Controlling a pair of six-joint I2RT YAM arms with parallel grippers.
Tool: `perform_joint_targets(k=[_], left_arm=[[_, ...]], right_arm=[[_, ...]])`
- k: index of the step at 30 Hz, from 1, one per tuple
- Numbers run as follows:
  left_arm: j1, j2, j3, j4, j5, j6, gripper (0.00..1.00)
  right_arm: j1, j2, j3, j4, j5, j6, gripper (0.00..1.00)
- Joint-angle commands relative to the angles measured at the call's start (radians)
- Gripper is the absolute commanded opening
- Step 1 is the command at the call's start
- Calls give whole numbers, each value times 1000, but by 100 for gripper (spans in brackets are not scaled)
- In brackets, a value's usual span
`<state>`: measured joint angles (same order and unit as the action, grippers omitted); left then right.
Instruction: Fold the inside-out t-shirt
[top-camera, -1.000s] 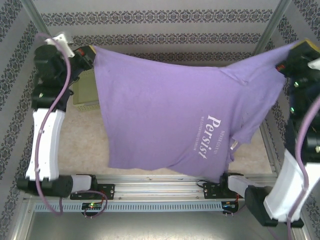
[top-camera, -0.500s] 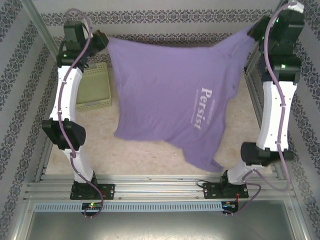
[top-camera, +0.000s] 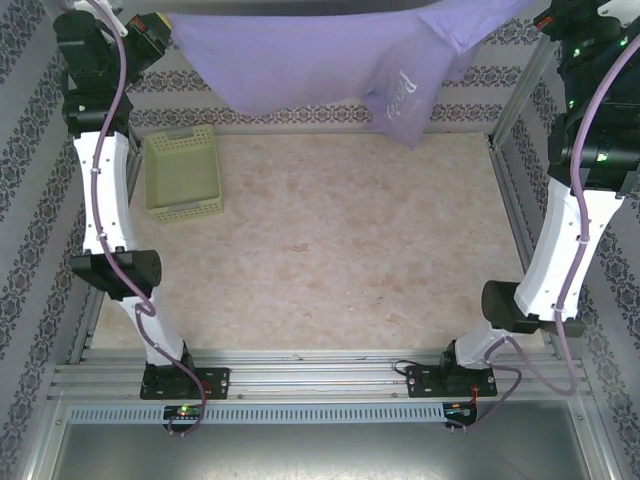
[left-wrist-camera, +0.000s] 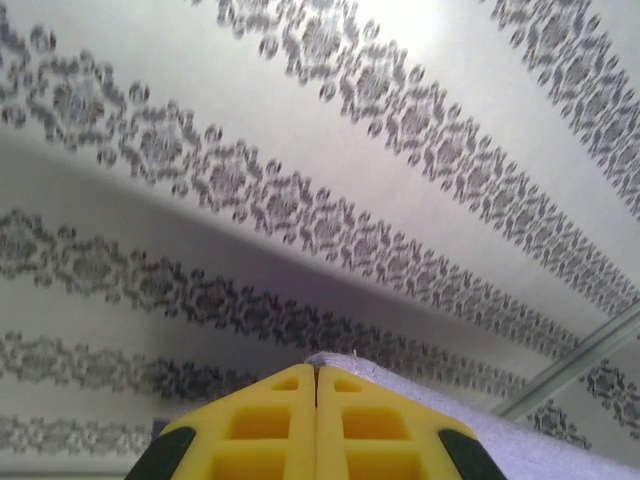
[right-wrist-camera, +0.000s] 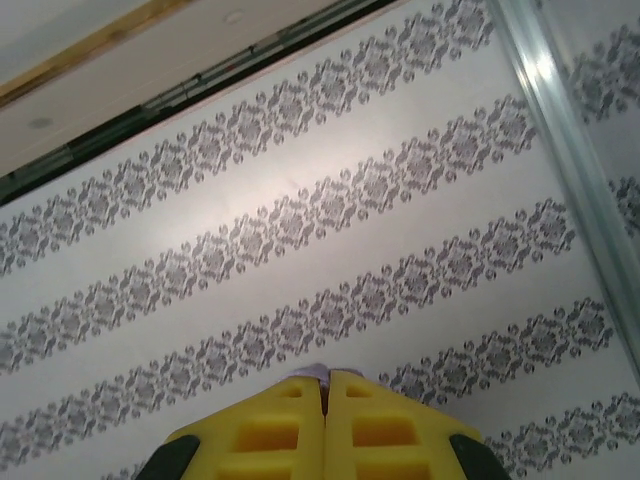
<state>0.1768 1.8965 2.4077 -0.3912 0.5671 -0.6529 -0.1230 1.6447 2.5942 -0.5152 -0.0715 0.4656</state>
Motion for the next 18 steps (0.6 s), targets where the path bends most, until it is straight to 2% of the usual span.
perform_joint_targets(k=[1,5,9,13,18], left_arm=[[7,-133,-310,179,65,26,0],[6,-309,-776,366,114,7,0],[-26,-430,-1127,475,176,-51,0],[-92,-523,-1379,364,143,-26,0],[-106,-642,-1656,192,-3,-58,0]], right_arm=[[-15,-102,-261,51,-111,17,0],[-12,-317,-778,158,-191,68,0],[-15,-525,-1239,177,-213,107,0],[-30,-693,-1578,55,-148,159,0],[-70,-840,-1891,1,-216,247,0]])
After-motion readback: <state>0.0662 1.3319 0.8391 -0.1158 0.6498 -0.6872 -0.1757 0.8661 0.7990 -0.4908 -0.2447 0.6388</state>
